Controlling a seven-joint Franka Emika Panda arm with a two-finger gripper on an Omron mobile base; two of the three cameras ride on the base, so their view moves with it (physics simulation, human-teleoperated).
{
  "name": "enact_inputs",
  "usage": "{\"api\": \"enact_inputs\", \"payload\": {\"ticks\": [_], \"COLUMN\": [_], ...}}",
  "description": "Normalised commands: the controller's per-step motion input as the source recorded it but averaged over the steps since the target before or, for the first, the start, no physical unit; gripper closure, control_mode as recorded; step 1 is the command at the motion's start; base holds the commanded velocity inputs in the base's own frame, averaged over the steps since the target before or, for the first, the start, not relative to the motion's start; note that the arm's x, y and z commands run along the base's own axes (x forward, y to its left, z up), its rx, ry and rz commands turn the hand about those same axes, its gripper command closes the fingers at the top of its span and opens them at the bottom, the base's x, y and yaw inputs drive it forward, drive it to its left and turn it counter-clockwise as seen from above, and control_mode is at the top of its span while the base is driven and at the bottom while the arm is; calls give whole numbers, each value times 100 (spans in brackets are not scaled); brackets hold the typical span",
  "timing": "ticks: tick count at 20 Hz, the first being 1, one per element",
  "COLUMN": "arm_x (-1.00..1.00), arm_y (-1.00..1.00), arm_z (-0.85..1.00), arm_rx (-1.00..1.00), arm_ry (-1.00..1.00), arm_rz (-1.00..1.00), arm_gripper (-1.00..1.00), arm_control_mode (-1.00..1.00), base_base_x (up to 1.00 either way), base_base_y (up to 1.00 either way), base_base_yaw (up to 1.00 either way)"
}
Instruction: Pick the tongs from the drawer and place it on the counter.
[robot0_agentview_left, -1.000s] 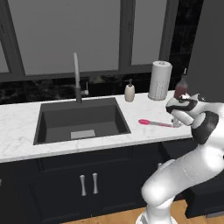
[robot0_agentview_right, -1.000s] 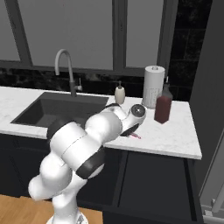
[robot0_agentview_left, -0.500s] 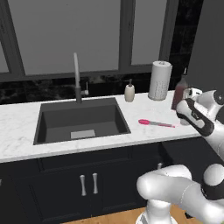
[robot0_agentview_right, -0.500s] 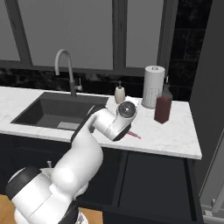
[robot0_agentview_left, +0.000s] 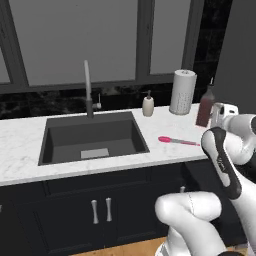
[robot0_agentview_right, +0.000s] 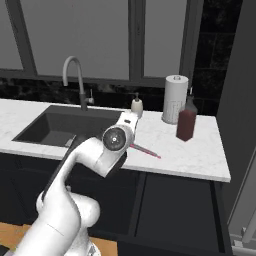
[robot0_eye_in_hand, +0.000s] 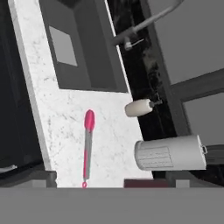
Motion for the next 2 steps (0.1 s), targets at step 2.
{"api": "enact_inputs", "payload": {"ticks": [2], "arm_x": [-16], "arm_y": [60], "arm_z": [100], "arm_rx": [-13], "arm_ry": [0], "arm_rz": [0], "arm_gripper": [-100], "arm_control_mode": [-100], "base_base_x": [0], "base_base_y": [0], "base_base_yaw": [0]}}
